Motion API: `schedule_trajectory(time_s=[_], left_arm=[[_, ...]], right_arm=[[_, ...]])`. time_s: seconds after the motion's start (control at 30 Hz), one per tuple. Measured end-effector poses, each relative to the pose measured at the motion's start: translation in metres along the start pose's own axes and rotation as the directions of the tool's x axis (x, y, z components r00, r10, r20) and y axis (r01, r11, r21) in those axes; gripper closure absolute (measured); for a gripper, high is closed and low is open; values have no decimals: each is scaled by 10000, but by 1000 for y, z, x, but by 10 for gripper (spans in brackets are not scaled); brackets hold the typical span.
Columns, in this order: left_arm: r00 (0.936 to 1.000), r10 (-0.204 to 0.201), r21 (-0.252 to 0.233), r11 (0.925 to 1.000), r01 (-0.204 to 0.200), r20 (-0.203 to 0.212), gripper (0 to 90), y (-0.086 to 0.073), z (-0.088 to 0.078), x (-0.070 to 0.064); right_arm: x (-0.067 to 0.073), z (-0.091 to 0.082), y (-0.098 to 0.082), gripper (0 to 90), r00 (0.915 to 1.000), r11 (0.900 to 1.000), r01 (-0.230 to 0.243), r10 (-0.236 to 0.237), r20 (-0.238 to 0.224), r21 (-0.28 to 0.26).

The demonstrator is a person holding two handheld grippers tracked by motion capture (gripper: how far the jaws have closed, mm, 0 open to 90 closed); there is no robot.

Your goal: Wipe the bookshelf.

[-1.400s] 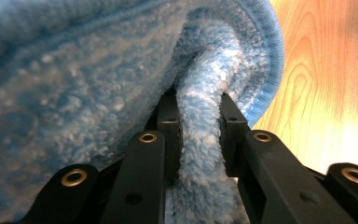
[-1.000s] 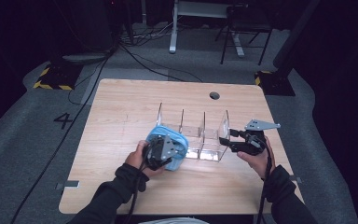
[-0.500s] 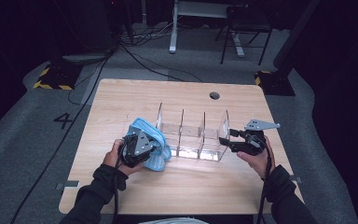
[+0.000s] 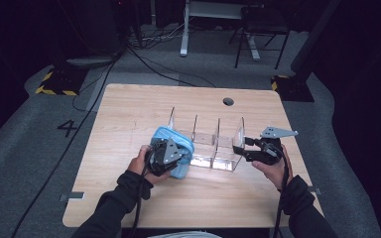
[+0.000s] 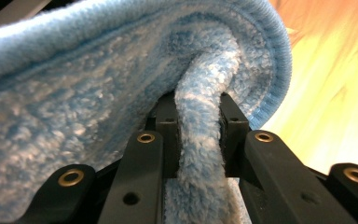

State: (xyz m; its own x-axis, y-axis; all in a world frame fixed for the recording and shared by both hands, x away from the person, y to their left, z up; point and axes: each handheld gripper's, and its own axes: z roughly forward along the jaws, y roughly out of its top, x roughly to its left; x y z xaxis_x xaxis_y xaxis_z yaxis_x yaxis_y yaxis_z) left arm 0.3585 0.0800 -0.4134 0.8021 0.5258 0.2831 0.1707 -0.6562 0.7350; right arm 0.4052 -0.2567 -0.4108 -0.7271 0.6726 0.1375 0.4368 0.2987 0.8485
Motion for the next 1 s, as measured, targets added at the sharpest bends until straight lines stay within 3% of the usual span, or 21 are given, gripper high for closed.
schedule_trajectory(time_s=[0.13, 0.33, 0.43, 0.6, 0.77, 1.0], left_arm=[[9986, 368, -172, 9992, -361, 392, 756, 19, 16, -15], [9907, 950, -364, 9951, -919, 976, 756, 52, 47, -46], [9878, 1105, -407, 9935, -1066, 1101, 757, 66, 63, -65], [9856, 1326, -436, 9907, -1286, 1051, 757, 77, 78, -81], [9849, 1465, -312, 9891, -1442, 926, 758, 82, 86, -89], [9870, 1323, -240, 9911, -1306, 910, 761, 74, 75, -78]], right_arm=[[0, 0, 0, 412, 10000, 10000, -18, 18, 5, 0], [1, 0, 0, 413, 10000, 10000, 59, -59, 20, 14], [2, -1, 0, 418, 10000, 10000, 80, -80, 9, 35], [2, -1, 0, 425, 9999, 9999, 144, -144, -4, 20], [3, 0, 0, 428, 9997, 9998, 223, -223, 125, 7], [2, 1, 0, 426, 9997, 9998, 188, -187, 141, -62]])
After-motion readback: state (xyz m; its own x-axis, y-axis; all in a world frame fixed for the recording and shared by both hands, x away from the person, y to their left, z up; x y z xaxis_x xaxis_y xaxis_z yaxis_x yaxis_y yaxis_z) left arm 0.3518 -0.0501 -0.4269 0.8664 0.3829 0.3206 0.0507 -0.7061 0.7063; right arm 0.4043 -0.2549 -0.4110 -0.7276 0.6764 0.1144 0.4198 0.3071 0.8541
